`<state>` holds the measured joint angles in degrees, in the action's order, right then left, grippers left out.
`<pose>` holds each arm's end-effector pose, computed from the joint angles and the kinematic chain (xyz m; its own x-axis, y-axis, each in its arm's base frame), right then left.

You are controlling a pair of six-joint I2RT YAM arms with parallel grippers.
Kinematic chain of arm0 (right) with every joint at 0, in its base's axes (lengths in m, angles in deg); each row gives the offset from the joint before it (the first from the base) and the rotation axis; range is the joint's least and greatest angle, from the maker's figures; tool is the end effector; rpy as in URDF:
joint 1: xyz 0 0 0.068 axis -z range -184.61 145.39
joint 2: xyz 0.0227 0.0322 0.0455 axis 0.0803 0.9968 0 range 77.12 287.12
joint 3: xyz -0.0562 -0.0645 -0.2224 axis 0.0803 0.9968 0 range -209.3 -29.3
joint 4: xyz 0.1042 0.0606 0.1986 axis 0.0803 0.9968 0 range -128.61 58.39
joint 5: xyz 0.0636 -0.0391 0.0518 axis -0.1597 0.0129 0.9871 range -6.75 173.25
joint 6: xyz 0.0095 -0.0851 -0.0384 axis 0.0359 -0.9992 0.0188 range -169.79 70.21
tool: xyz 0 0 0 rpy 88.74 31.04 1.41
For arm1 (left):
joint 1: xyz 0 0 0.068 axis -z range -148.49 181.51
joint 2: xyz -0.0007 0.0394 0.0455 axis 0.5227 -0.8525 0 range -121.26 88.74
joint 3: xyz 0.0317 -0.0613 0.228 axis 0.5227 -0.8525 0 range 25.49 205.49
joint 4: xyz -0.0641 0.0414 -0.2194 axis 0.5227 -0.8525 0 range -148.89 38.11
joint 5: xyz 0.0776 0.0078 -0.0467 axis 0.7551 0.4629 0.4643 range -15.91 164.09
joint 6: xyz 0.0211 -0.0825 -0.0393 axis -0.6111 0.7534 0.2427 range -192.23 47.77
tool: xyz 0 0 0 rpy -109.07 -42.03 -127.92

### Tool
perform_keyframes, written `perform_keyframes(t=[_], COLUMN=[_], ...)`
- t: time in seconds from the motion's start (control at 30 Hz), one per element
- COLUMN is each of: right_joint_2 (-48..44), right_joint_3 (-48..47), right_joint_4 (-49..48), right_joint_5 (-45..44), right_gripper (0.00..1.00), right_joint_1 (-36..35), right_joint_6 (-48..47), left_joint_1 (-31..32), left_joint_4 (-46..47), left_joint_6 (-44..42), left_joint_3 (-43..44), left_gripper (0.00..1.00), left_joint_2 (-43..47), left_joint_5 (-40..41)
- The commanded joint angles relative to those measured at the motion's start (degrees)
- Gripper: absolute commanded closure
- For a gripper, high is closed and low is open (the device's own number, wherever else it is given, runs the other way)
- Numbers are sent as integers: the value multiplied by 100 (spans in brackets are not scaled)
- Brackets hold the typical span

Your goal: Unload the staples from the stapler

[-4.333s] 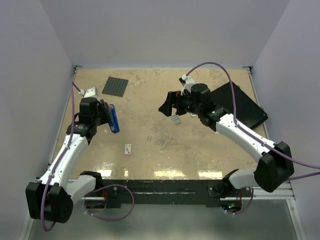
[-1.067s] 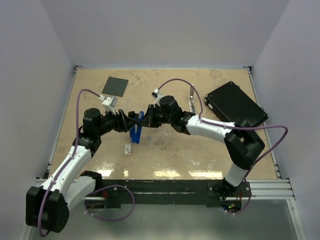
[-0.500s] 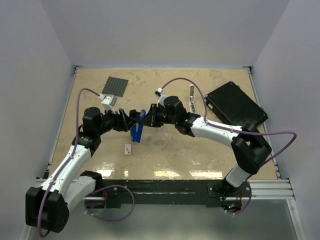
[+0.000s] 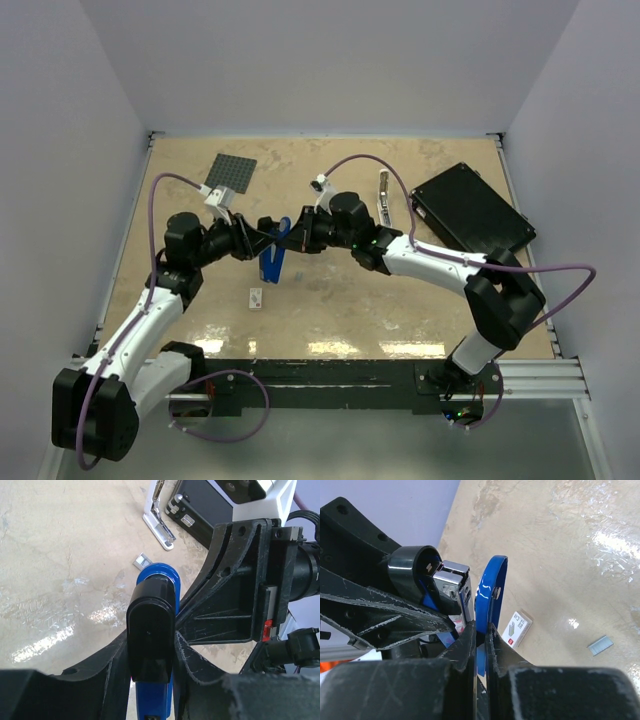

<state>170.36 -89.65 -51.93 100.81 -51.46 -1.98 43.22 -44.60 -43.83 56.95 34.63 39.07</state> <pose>0.2485 0.3025 0.2238 -0.8133 0.1653 -0.5579 -0.4280 0.4795 0.7661 0.2297 -0.0972 0.2334 -0.5649 -0.2807 -0.7759 0.4995 0.6321 -0.5924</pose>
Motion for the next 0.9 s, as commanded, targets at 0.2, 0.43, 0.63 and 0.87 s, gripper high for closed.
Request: perform_keyframes(t=[0.2, 0.43, 0.63, 0.87], right_joint_2=[-638, -1376, -1826, -2011], right_joint_3=[-283, -47, 761, 1210], right_joint_4=[345, 313, -91, -47], right_joint_5=[-191, 132, 968, 1715], right_gripper=[42, 25, 24, 22], right_joint_1=[27, 220, 211, 211], right_joint_6=[-752, -3608, -6870, -9104], left_joint_1=[7, -10, -1, -10], left_joint_4=[-331, -1115, -1485, -1774], left_joint_6=[-344, -748, -749, -669], left_joint_3=[307, 720, 940, 1116], left_gripper=[100, 100, 100, 100], left_joint_2=[190, 111, 251, 339], left_joint_5=[-22, -276, -751, -988])
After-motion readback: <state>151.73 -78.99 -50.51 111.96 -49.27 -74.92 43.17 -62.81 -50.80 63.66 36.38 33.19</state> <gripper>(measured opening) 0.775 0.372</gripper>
